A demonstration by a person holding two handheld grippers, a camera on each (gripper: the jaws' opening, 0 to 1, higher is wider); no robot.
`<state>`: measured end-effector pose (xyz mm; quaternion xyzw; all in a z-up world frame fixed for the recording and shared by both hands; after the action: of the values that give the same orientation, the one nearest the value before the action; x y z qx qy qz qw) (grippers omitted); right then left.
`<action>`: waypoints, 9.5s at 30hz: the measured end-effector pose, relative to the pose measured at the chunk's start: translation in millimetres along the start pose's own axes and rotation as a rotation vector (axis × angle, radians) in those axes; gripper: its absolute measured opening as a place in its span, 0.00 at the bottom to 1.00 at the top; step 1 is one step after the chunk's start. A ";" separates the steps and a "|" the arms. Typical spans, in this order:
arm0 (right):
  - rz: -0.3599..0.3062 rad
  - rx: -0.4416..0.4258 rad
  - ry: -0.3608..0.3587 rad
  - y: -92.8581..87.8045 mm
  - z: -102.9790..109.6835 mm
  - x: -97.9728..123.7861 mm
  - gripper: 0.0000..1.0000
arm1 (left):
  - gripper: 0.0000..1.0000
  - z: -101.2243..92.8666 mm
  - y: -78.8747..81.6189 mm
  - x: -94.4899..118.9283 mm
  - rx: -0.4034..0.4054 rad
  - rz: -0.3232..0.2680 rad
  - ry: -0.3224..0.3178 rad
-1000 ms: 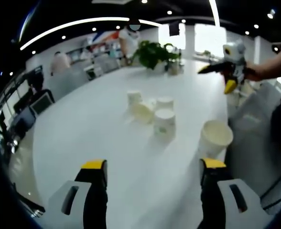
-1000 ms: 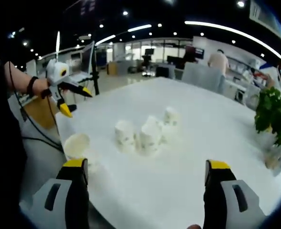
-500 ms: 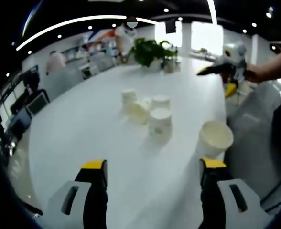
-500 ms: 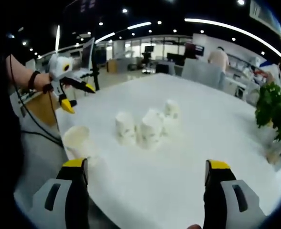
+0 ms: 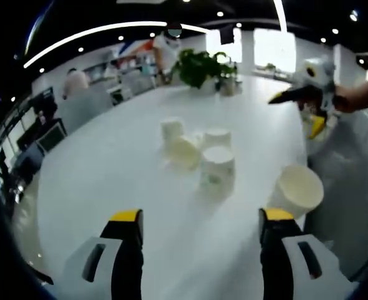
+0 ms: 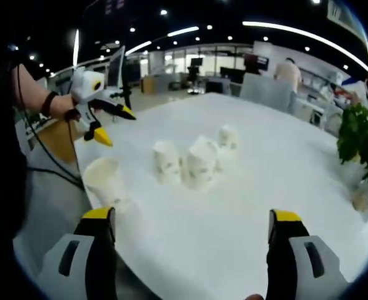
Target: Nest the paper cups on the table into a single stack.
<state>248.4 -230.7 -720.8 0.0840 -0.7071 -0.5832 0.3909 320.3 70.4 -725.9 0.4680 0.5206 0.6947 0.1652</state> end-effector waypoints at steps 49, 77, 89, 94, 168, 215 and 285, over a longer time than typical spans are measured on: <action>-0.009 -0.113 -0.001 -10.8 3.7 13.2 1.00 | 0.65 -28.0 31.1 -103.6 -0.019 0.013 -0.164; -0.039 -0.146 -0.033 -9.3 4.7 21.4 0.98 | 0.44 -32.1 22.5 -113.4 -0.098 0.059 -0.202; -0.047 -0.161 -0.026 -8.7 8.7 20.9 0.98 | 0.38 -35.1 24.7 -106.3 -0.145 0.050 -0.226; -0.043 -0.148 -0.016 -7.3 10.6 19.5 0.97 | 0.38 -36.1 27.5 -102.0 -0.133 0.034 -0.243; -0.269 -0.229 -0.052 67.8 34.6 26.5 0.94 | 0.37 -51.9 155.6 22.4 0.056 -0.399 -0.253; -0.506 -0.382 0.318 128.8 85.8 18.6 0.18 | 0.37 -66.5 154.0 41.4 0.214 -0.434 -0.429; -0.474 -0.480 0.442 140.3 80.4 21.9 0.00 | 0.48 -57.8 91.2 44.5 0.068 -0.314 -0.322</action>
<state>228.5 -139.3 -587.1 0.2744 -0.4107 -0.7736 0.3969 273.7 32.7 -625.7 0.4914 0.5772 0.5586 0.3366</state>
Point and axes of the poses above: the point that each gripper's makers call its tool centre point, and the gripper's own axes: x roughly backward along the fingers, z roughly to its left, y roughly out of its top, the point moved 6 cm from there along x, roughly backward along the fingers, and after that the axes turned 8 degrees about -z, right-handed, at the moved point
